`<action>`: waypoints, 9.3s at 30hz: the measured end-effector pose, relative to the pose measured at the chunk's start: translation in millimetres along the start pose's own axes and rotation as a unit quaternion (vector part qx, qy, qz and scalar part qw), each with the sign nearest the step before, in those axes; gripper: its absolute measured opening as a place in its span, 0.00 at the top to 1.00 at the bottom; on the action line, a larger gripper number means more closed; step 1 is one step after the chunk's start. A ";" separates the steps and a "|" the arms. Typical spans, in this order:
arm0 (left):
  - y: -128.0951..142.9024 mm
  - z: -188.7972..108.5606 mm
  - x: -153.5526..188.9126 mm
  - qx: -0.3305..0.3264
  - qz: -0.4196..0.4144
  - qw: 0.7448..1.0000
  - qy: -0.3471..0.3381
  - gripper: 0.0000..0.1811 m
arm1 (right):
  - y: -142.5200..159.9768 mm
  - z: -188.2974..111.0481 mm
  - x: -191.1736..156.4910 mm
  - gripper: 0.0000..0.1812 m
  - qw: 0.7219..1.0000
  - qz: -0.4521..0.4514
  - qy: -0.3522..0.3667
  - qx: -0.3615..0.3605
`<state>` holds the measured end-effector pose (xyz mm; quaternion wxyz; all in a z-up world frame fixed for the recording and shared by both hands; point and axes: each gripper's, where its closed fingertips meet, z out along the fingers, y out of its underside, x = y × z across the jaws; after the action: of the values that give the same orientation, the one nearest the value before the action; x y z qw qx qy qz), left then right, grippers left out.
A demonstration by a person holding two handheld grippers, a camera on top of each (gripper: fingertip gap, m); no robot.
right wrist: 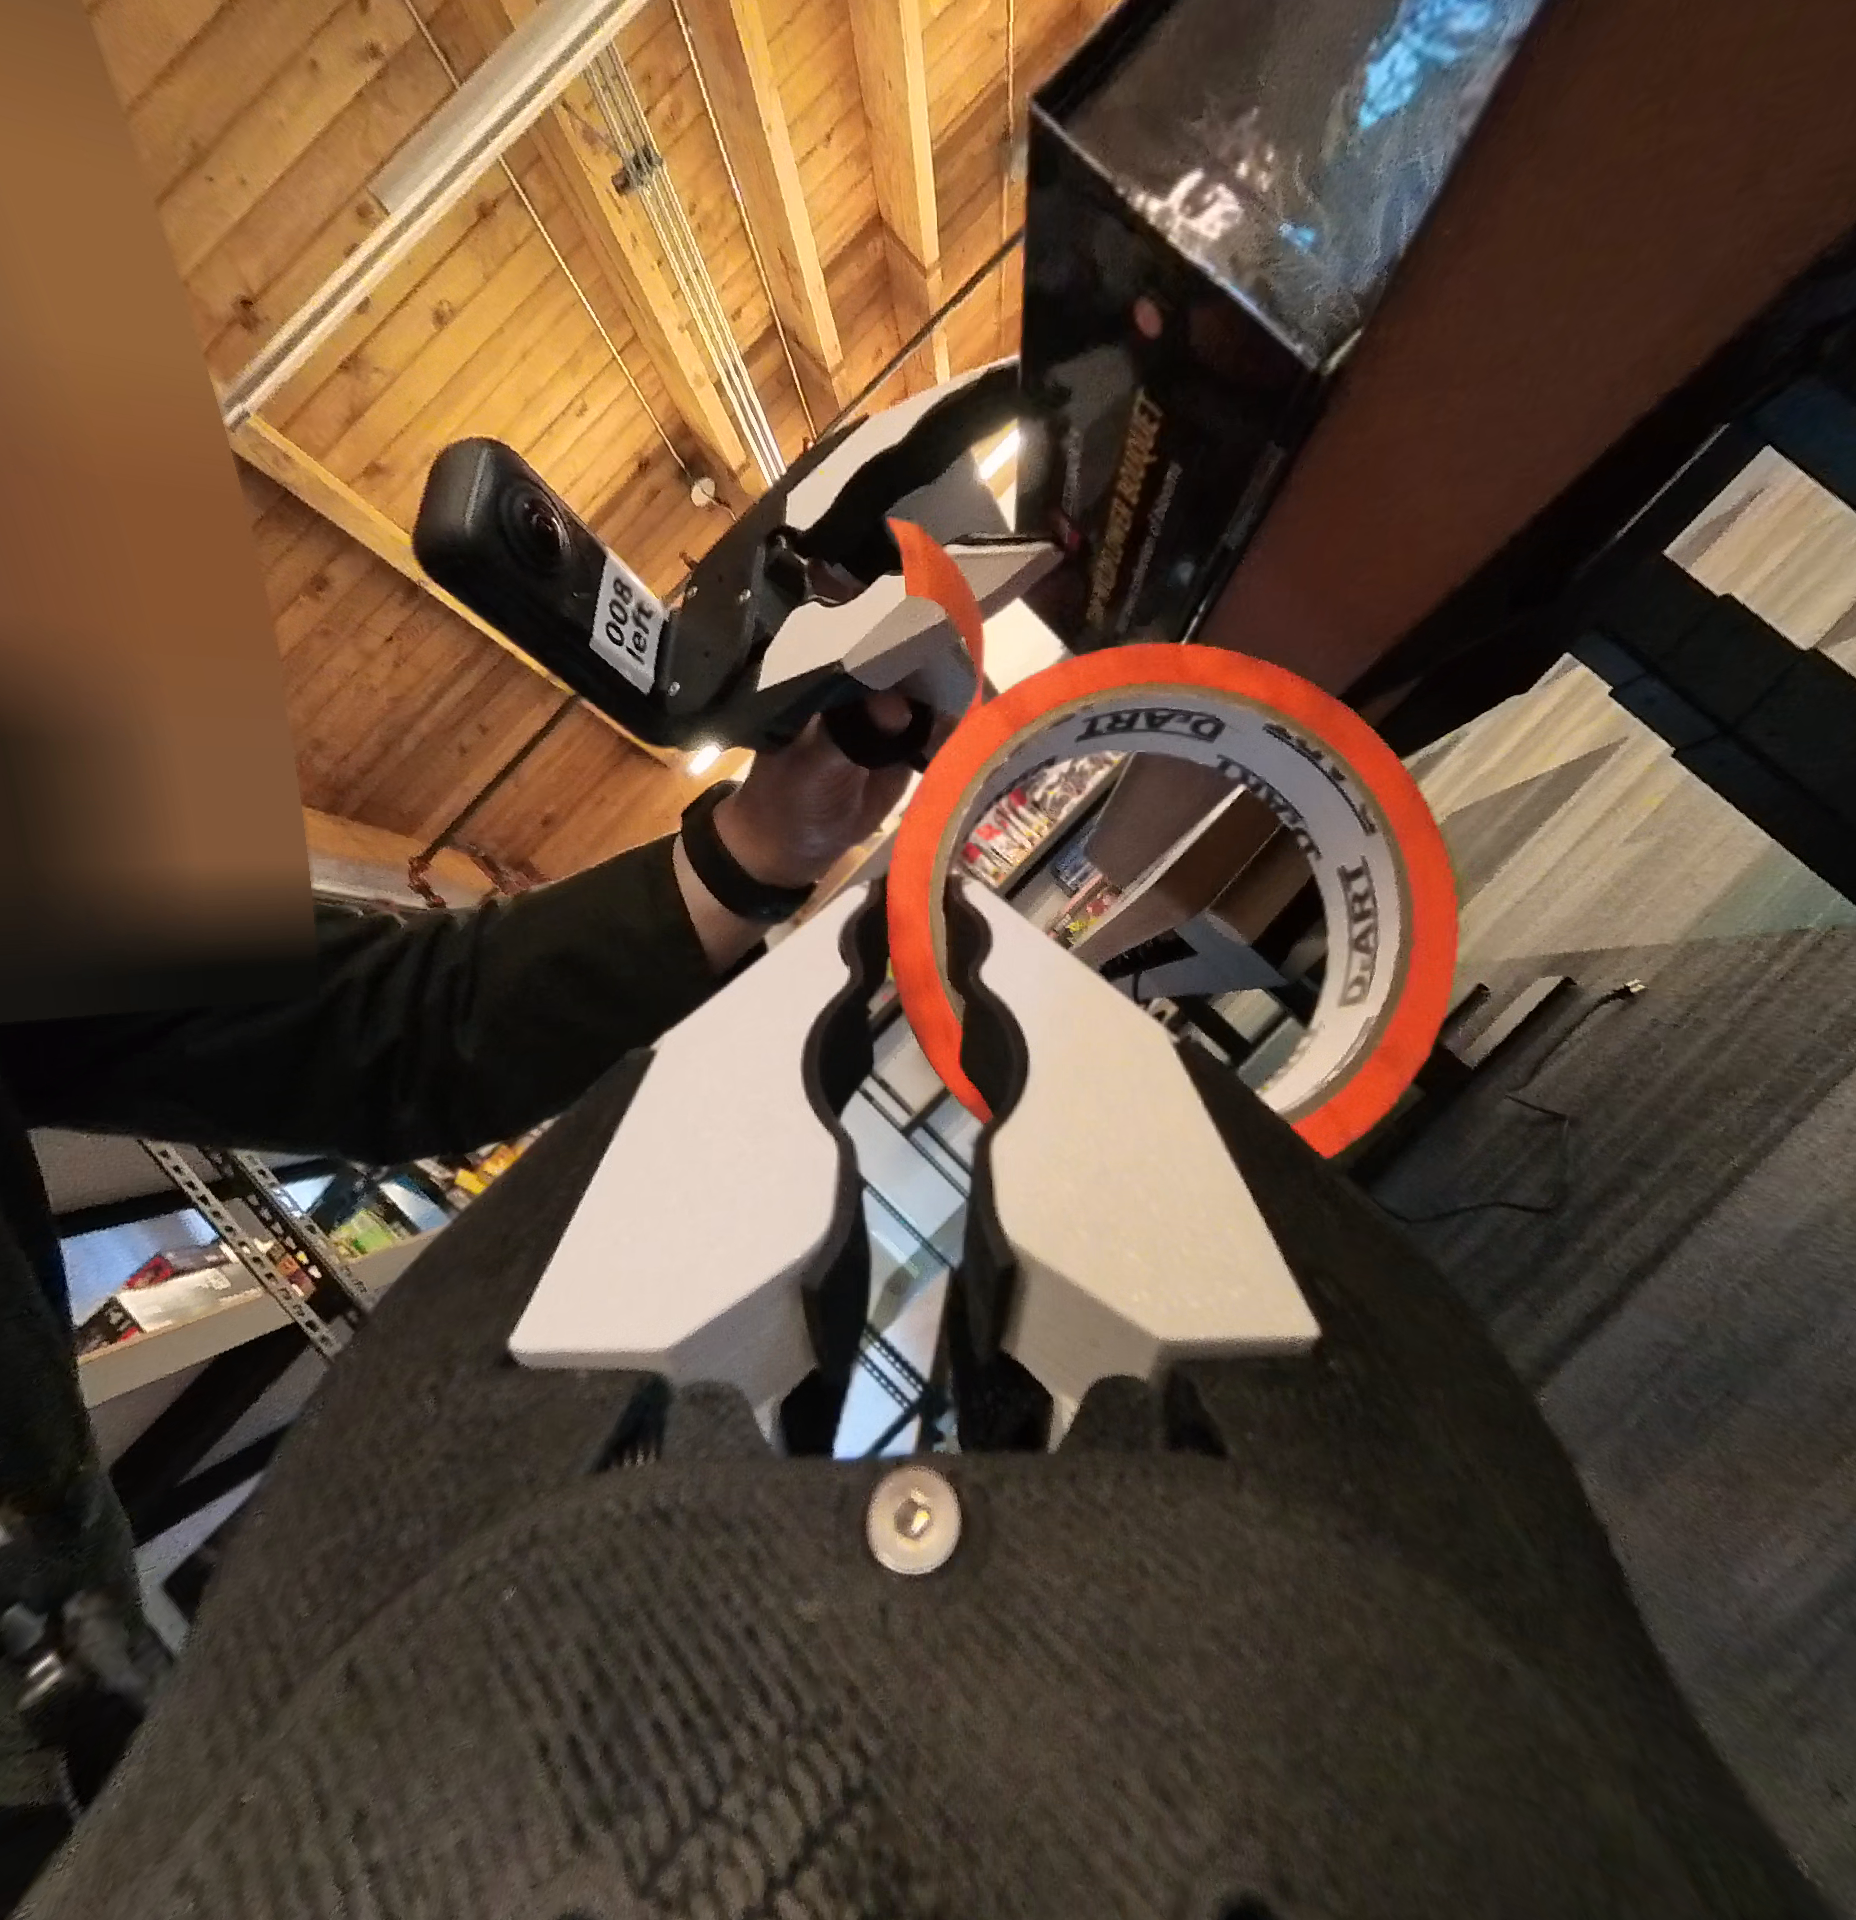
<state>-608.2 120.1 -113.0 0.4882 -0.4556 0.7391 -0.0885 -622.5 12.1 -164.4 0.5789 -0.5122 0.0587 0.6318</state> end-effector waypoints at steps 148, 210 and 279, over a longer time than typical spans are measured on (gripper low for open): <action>24.8 56.4 0.8 -0.114 -0.090 0.980 0.133 0.22 | 3.7 22.8 68.0 0.95 0.962 0.211 0.176 0.007; 16.7 13.9 158.6 0.178 -0.603 0.762 0.156 0.92 | 16.5 21.1 68.2 0.95 0.906 0.369 0.206 -0.028; -3.7 7.6 142.2 0.232 -0.650 0.679 0.250 0.96 | -31.0 58.4 56.5 1.00 0.901 -0.272 0.150 -0.302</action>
<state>-615.3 12.3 -205.9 0.1950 -0.6545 0.3073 -0.6627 -620.8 99.0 -161.4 0.5300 -0.7471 -0.1900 0.3532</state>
